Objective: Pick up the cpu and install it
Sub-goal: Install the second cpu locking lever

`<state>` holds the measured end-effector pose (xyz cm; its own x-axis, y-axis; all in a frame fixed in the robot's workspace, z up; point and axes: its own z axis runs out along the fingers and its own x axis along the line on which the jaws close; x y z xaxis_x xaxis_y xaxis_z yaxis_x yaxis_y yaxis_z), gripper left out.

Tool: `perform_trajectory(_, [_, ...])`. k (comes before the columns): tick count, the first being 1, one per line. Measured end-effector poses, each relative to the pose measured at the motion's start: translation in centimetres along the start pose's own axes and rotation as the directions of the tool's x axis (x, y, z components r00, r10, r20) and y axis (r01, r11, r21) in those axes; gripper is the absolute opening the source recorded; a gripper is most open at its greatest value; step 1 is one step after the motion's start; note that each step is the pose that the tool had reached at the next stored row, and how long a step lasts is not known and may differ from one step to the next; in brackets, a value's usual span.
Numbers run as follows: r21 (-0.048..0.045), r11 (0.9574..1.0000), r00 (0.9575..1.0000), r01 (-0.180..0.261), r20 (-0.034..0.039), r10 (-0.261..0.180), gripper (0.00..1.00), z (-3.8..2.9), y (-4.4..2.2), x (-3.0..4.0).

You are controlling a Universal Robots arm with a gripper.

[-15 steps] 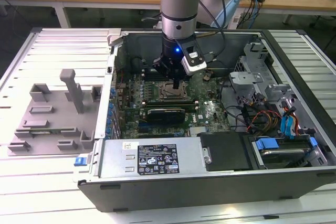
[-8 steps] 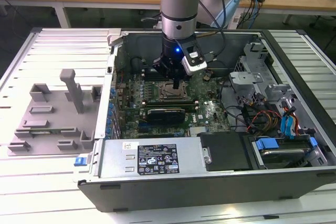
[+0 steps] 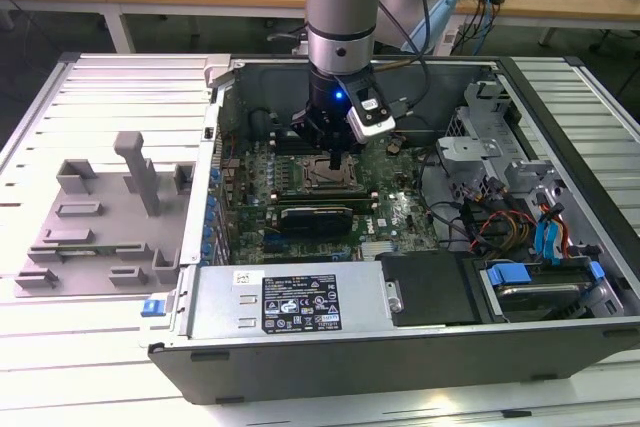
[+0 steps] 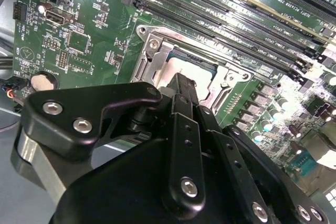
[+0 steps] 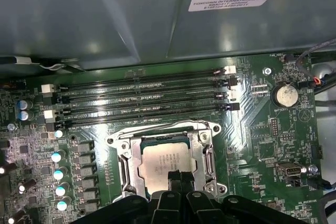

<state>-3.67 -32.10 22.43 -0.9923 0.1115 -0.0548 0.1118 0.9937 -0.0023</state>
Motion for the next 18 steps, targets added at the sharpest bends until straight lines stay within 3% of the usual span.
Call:
perform_trajectory(9, [-0.0007,0.9999,0.9999,0.013,0.0,-0.013,0.11,0.0,-0.03,0.01])
perform_trajectory(13, [-0.0007,0.9999,0.9999,0.013,0.0001,-0.013,0.11,0.01,-0.53,-0.03])
perform_trajectory(18, [-0.001,0.9999,0.9999,0.013,0.0,-0.013,0.11,-1.87,-0.63,-0.15])
